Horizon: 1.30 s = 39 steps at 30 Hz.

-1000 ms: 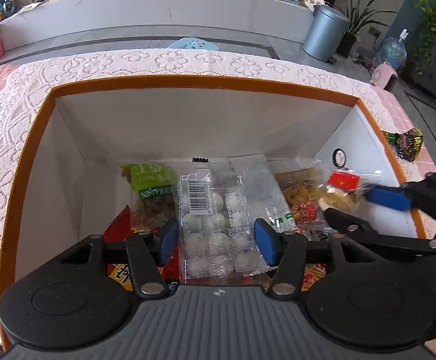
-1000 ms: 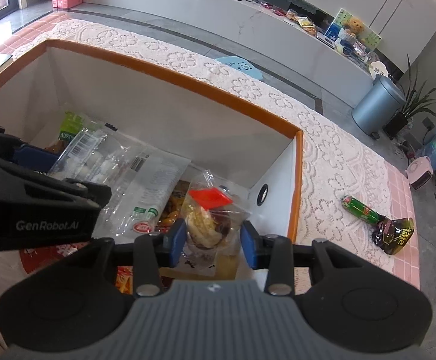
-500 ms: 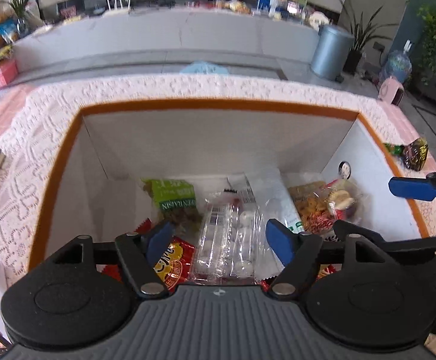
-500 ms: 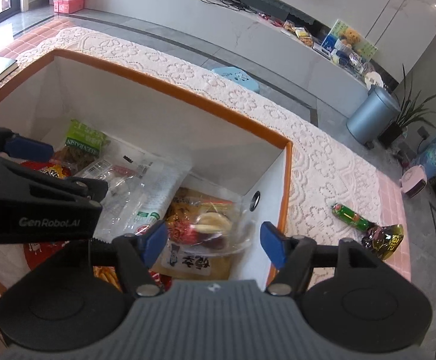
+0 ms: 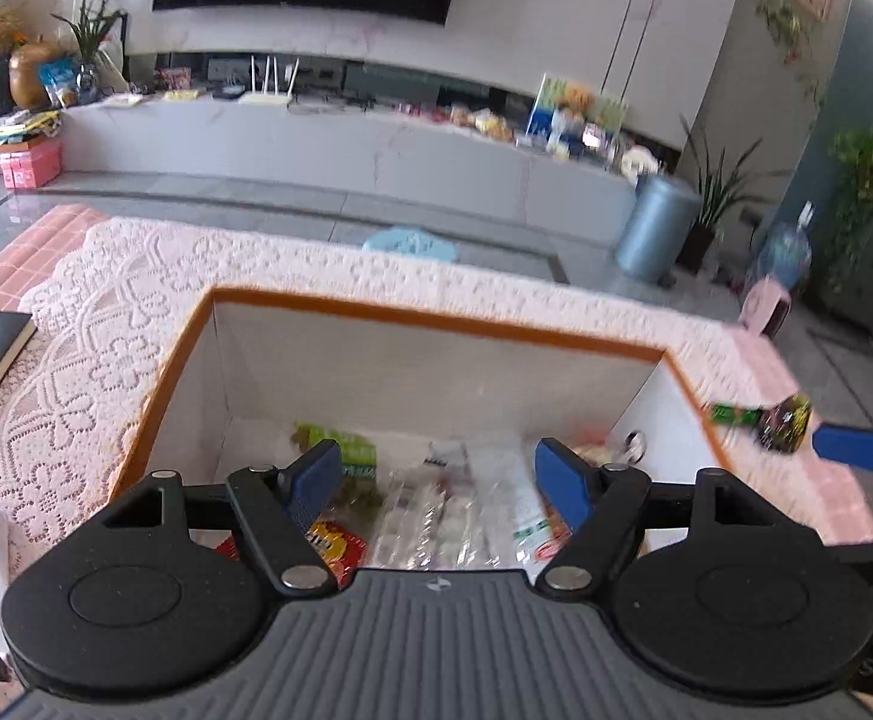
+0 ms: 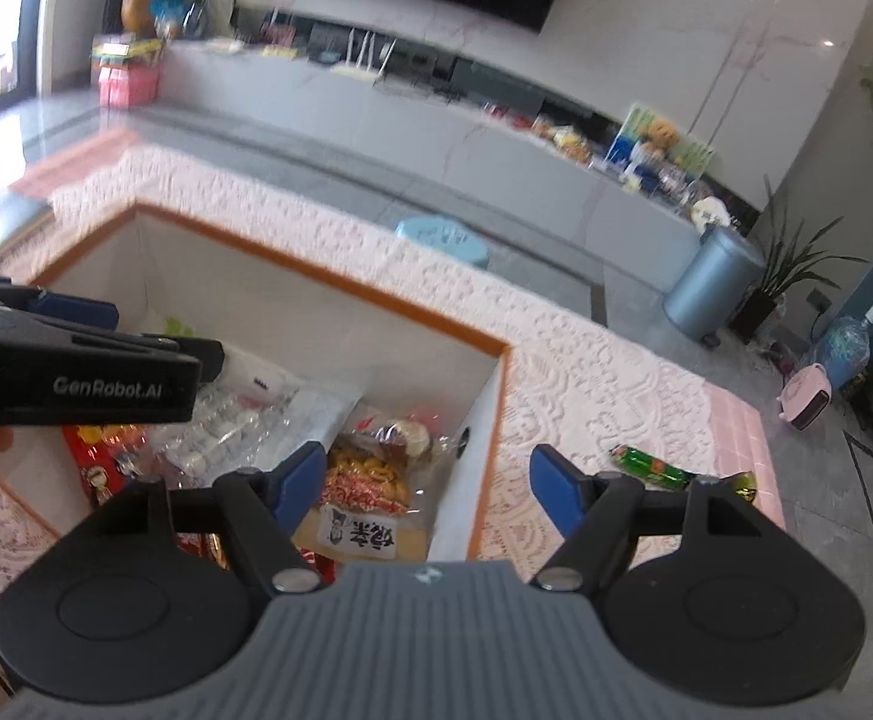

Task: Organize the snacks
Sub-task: 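Withdraw both tools toward the green sausage and dark bag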

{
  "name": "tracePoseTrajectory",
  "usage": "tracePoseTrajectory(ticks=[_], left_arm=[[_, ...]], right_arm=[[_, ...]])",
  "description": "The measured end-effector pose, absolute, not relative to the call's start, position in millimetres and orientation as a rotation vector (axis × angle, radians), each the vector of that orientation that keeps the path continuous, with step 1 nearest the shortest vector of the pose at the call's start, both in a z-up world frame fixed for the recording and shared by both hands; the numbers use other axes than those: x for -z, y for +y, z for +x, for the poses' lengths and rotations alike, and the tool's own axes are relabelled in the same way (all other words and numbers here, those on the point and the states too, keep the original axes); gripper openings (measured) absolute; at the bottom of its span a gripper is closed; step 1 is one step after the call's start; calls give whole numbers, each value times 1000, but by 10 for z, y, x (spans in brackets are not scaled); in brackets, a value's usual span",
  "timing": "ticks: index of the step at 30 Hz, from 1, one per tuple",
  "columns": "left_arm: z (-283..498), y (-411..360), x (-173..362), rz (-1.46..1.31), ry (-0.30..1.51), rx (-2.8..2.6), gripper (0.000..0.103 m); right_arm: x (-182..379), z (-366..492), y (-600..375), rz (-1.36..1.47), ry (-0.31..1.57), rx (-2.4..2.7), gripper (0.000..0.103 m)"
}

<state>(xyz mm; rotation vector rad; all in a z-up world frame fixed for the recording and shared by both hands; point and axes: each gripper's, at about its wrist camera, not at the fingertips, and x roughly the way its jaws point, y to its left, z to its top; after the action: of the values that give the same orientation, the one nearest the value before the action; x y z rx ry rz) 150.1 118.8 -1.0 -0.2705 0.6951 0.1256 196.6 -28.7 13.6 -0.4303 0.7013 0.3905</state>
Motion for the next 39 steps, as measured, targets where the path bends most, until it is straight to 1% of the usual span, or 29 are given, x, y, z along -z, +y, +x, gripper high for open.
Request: tracePoseTrajectory(ticks=[9,13,17,23,30,32,36,39], left_arm=[[1275,838,-186,-274,551,-122,85],[1244,591,-203,-207,542,-103,85],[1257,313,-201,-129,547,-75,84],[1354,-85,-213,-43,570,-22,84],[1593,-569,-119,94,626,41,84],[1638,-680,-90,116,631,55,80],[1791,-827,-53,134,640,66,79],[1967,-856,-32,114,675,97,73]], right_arm=[[-344,1618,-787,-283,536,-348,73],[-392,1497,-1044,-247,462,-309,73],[-390,1423,-1312,-201,431,-280,73],[-269,1437,-1685,-165,450,-225,73],[-63,1610,-2175,-70,521,-153,73],[-5,1683,-2290,-39,541,-136,73],[92,1831,-2434,-13,553,-109,77],[169,1957,-2538,8,565,-100,78]])
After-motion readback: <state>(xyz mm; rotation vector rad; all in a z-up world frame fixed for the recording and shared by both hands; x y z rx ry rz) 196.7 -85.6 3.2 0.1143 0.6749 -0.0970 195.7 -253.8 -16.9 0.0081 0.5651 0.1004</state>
